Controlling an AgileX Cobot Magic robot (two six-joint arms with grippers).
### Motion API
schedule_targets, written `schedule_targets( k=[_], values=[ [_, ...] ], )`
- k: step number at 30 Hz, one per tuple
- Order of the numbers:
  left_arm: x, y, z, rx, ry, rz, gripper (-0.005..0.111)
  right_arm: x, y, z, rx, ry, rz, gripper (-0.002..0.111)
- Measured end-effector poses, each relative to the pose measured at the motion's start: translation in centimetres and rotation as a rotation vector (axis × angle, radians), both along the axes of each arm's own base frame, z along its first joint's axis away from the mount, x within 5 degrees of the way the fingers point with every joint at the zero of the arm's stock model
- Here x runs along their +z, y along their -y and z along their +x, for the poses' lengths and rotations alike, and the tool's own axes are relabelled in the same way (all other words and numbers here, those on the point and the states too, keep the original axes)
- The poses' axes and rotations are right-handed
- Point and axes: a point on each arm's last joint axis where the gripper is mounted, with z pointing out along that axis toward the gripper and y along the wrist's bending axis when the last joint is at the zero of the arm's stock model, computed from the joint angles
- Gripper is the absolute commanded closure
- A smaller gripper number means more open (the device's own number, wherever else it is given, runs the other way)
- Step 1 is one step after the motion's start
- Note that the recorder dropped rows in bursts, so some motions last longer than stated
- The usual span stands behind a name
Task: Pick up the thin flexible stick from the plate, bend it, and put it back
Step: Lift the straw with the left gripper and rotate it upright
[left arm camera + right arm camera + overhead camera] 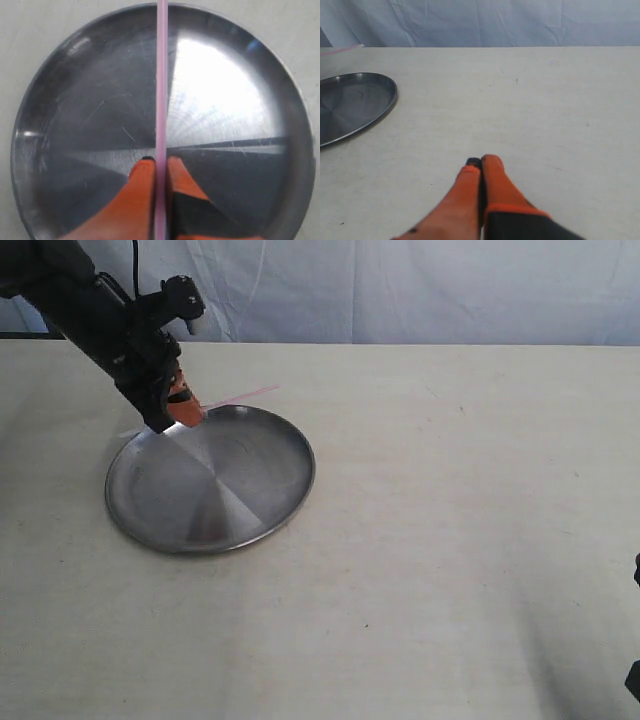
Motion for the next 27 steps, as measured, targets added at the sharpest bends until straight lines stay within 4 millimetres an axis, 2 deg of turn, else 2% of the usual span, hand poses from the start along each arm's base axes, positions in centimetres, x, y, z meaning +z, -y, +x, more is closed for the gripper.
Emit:
schedule_targets(
  k=[5,14,27],
  values=[
    [0.9,0.1,-0.8,0.064,-0.023,-0.047,0.107,0.0,0.0,0.0,0.000,0.000,0.000,0.109],
    [-1.4,-0.6,-1.2,0.309,-0.074,-0.043,0.107,0.0,0.0,0.0,0.000,0.000,0.000,0.109],
    [-1.8,-0.5,-1.4,0.342,-0.092,-0.067,0.107,0.0,0.0,0.0,0.000,0.000,0.000,0.109]
  ],
)
